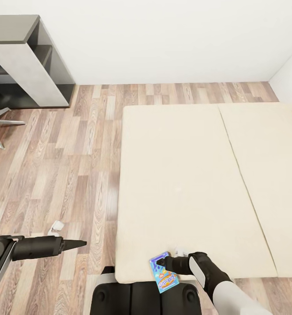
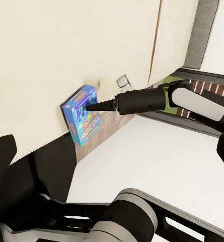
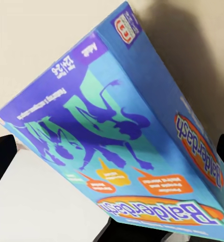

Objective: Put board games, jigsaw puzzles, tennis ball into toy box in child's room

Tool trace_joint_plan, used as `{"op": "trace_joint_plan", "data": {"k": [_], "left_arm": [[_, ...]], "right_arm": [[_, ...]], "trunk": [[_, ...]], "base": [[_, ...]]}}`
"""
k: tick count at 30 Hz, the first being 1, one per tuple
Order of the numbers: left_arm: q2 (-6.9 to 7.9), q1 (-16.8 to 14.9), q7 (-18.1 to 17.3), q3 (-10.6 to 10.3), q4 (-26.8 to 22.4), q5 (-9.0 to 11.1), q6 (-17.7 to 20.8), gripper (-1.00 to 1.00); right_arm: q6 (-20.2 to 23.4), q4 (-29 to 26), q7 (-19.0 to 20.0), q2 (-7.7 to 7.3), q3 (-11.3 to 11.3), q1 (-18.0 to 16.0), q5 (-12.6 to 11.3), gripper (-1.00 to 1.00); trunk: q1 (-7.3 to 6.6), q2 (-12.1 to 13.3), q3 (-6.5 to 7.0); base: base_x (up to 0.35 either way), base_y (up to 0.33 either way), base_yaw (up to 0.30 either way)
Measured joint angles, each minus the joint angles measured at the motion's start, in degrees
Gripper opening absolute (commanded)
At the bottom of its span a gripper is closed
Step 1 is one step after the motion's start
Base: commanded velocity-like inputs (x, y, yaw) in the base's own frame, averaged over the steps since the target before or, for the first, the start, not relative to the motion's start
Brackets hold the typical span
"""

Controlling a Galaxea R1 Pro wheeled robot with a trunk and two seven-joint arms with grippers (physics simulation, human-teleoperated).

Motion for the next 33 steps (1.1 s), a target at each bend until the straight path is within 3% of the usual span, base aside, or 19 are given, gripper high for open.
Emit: {"op": "trace_joint_plan", "data": {"k": [33], "left_arm": [[0.0, 0.0, -0.02, 0.0, 0.0, 0.05, 0.0, 1.0]], "right_arm": [[-0.25, 0.0, 0.0, -0.01, 0.03, 0.0, -0.08, 1.0]], "trunk": [[0.0, 0.0, 0.0]], "base": [[0.0, 0.024, 0.0]]}}
